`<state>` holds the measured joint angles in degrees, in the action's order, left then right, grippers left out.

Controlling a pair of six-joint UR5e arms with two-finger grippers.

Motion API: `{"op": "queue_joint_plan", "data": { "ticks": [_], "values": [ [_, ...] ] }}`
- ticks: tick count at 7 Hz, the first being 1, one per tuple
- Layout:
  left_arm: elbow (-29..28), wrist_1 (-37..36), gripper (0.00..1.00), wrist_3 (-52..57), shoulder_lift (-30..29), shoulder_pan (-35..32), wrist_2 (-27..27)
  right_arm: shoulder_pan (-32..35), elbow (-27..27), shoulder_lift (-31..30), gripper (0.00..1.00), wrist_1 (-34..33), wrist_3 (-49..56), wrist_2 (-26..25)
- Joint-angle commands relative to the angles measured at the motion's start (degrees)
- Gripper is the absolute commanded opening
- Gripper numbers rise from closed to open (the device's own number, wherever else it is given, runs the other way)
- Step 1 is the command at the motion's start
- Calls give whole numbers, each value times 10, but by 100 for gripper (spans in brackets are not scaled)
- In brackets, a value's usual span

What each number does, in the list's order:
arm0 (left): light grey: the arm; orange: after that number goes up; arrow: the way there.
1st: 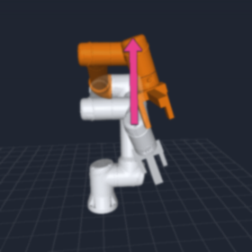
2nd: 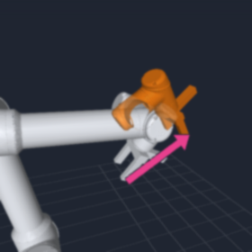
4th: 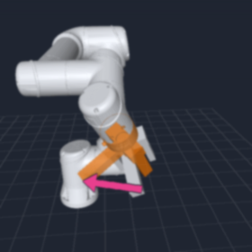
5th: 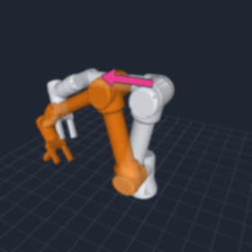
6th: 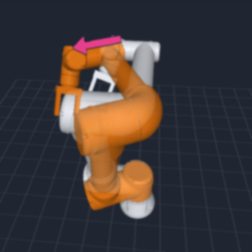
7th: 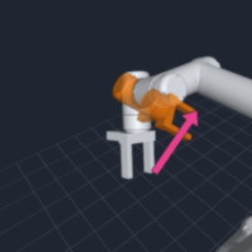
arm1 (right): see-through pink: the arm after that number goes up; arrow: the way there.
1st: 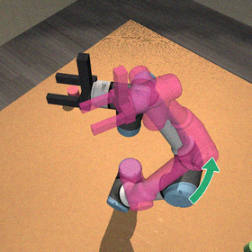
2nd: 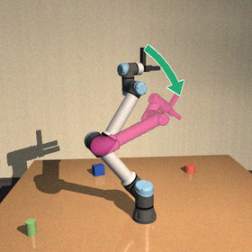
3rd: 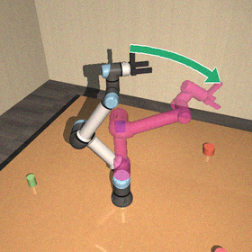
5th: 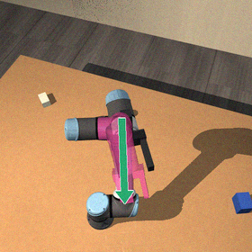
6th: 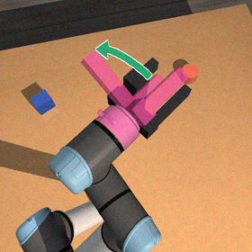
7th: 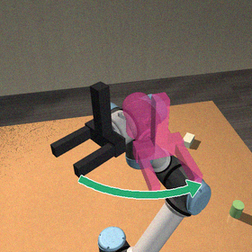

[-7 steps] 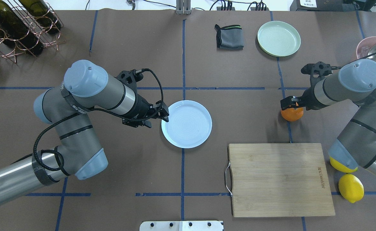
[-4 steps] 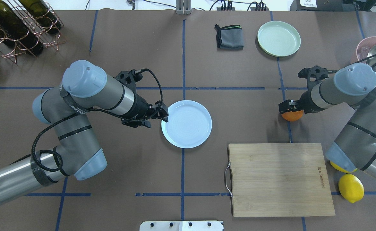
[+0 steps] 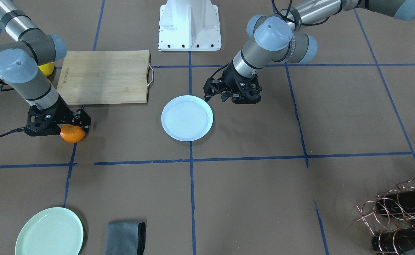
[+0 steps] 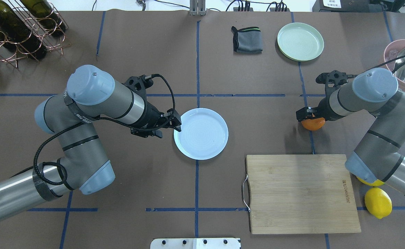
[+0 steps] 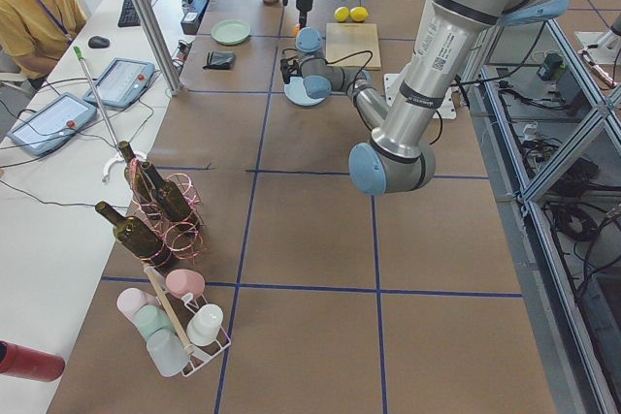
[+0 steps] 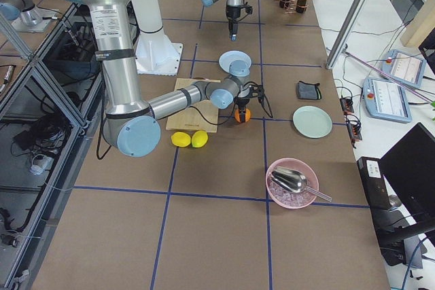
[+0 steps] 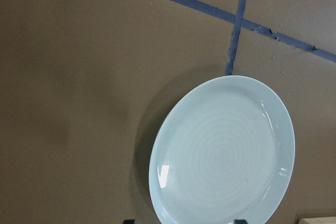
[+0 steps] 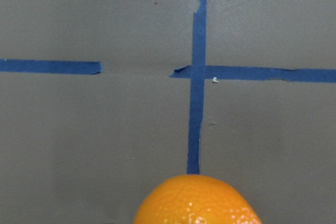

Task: Pick orange to plate
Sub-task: 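Close the right gripper on the orange and lift it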

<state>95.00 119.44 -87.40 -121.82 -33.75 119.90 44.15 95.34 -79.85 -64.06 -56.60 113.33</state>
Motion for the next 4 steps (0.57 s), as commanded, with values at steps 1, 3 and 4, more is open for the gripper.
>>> {"op": "queue_joint_plan", "data": {
  "ticks": [1, 3, 4],
  "values": [
    [2, 0, 70, -1, 0, 0, 0, 0, -7, 1, 82, 1, 1, -3],
    [3, 0, 70, -1, 0, 0, 0, 1, -1, 1, 4, 1, -3, -4],
    [3, 0, 70, 0, 0, 0, 1, 1, 25, 3, 0, -4, -8, 1]
  ]
}}
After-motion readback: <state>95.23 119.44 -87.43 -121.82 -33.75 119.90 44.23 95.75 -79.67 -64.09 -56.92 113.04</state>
